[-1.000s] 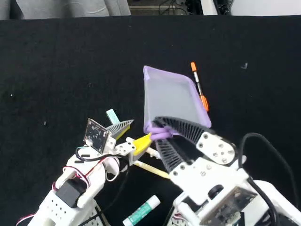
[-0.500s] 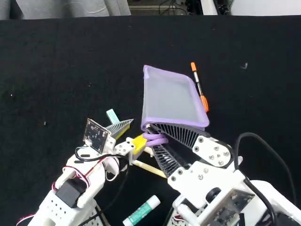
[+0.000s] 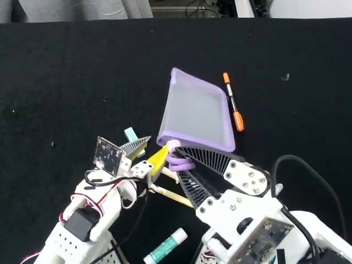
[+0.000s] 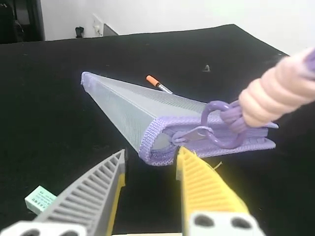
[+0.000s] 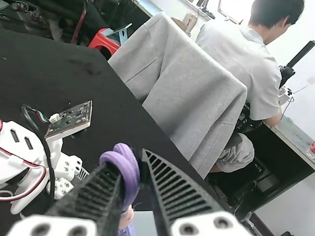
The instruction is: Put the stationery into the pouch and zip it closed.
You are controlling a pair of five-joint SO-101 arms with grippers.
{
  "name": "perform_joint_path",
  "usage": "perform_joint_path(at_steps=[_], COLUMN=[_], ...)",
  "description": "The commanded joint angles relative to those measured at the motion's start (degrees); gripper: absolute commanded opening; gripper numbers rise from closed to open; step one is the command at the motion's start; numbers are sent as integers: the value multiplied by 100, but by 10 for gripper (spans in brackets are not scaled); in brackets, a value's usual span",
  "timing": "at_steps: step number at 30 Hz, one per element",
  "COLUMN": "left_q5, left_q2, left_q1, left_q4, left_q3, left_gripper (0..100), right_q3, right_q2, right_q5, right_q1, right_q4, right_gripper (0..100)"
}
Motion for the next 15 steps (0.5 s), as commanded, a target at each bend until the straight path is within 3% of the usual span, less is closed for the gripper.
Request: perform_joint_path(at_steps=[1, 15], left_q5=[-88, -88], left_q2=[-18, -26], left_q1=[-48, -40], left_q4=[-88, 501], left_q3=[-127, -497], left_gripper=[170, 171], right_q3=[-233, -75], right_q2=[40, -4], right_q5=[-9, 105], right_q1=[-44, -44], right_q4=[26, -9], right_gripper=[11, 11])
